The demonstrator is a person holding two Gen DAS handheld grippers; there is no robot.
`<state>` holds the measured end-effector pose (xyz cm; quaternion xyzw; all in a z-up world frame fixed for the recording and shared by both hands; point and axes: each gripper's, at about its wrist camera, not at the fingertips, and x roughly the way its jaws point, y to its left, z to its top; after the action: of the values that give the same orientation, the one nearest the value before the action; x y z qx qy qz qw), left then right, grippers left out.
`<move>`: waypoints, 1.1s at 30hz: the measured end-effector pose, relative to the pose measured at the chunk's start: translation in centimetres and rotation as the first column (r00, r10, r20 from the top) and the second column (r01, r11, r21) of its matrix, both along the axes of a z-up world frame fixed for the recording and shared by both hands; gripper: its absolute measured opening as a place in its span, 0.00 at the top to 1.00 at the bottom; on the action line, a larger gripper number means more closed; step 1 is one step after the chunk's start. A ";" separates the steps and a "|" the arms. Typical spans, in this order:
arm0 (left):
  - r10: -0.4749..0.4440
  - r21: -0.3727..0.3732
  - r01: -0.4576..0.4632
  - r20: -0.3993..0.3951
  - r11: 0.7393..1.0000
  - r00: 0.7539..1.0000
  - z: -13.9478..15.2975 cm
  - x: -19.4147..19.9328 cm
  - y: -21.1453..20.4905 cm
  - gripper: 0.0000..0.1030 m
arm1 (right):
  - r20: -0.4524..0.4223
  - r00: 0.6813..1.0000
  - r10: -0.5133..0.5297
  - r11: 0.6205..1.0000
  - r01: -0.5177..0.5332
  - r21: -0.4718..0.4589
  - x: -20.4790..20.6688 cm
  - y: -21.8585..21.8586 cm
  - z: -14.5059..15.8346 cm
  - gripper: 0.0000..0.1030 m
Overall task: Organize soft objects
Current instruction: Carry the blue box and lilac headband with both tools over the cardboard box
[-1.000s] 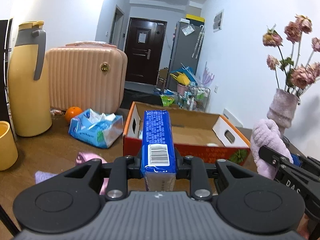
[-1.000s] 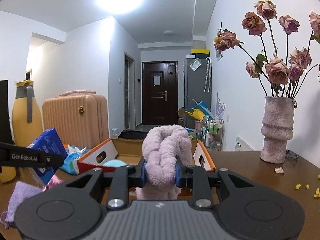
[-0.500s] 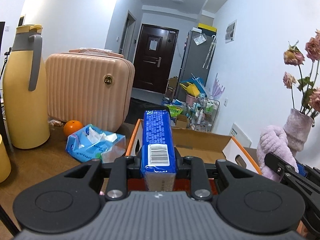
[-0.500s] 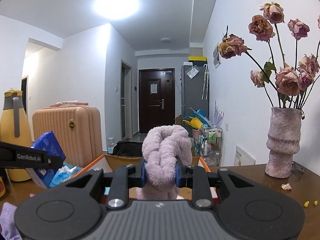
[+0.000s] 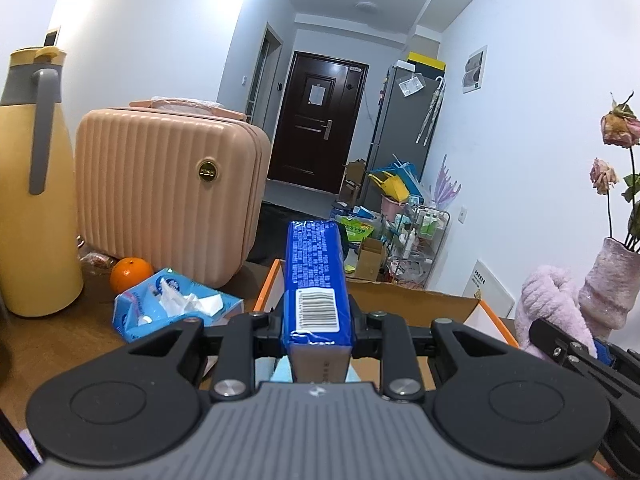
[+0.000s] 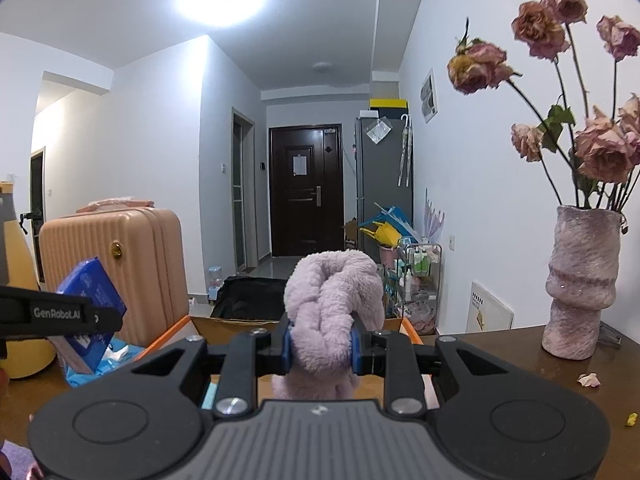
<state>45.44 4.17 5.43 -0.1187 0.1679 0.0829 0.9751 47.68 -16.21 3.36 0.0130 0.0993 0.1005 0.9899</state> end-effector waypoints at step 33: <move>0.035 0.122 -0.021 -0.111 0.992 0.993 -4.0 9.2 -1.1 0.75 | -0.249 0.968 -0.036 0.998 0.020 -0.066 10.1 1.4 -3.8 0.75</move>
<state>54.64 3.07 1.38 -0.0569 0.2160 0.1134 0.9681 57.75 -14.82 -0.43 -0.0040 0.2264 0.0808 0.9707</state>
